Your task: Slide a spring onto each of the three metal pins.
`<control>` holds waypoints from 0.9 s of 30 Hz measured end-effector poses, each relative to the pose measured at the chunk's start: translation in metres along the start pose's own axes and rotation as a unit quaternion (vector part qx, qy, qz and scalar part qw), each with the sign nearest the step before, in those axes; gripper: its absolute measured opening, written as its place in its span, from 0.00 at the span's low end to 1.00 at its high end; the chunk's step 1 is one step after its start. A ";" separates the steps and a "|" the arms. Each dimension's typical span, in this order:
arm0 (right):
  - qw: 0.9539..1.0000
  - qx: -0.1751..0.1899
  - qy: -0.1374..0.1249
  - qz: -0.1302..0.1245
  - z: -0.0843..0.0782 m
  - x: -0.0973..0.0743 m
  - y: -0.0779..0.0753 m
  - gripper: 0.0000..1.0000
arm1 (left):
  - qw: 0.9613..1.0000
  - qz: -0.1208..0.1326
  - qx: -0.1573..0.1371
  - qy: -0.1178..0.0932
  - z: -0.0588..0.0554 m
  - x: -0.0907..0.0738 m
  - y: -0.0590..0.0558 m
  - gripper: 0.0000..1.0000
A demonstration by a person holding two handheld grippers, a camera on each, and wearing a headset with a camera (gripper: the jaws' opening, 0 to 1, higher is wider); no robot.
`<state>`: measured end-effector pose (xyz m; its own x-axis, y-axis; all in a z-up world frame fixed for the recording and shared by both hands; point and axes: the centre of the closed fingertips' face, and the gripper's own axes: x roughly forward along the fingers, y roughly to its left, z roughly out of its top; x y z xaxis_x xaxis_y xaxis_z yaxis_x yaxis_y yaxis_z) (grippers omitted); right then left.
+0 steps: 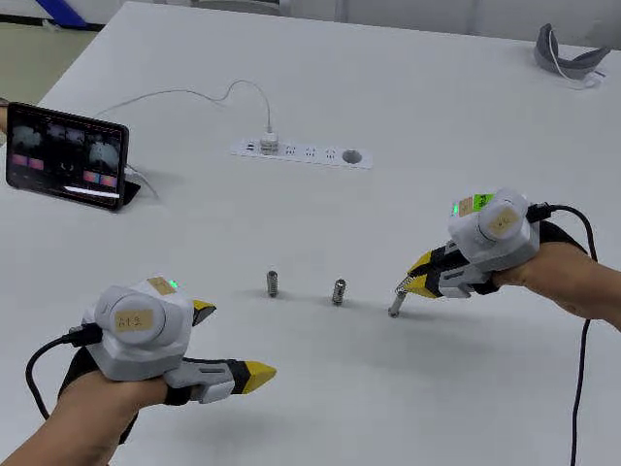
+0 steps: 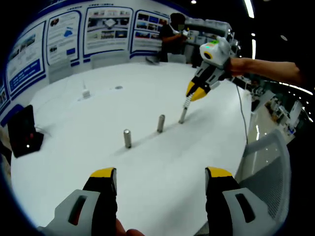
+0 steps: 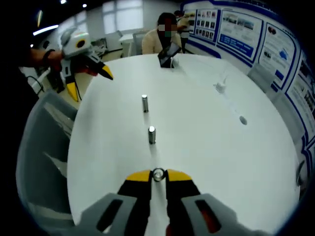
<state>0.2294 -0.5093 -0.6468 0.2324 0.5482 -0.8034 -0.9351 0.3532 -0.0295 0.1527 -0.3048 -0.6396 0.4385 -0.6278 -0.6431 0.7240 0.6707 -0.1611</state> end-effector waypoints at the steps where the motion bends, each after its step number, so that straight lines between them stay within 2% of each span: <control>1: 1.000 -0.003 0.002 0.000 0.000 -0.001 0.000 0.12 | 1.000 -0.001 0.001 0.001 0.000 0.001 0.000 0.75; 13: 1.000 -0.008 0.014 0.002 -0.005 -0.001 0.002 0.12 | 1.000 -0.005 -0.002 -0.004 0.002 0.002 -0.004 0.74; 27: 1.000 -0.011 0.024 0.011 -0.010 0.017 0.005 0.12 | 1.000 -0.002 -0.005 0.002 -0.004 -0.003 0.000 0.74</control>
<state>0.2256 -0.5056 -0.6662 0.1985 0.5184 -0.8318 -0.9457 0.3243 -0.0235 0.1497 -0.3011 -0.6411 0.4342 -0.6287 -0.6451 0.7204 0.6723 -0.1703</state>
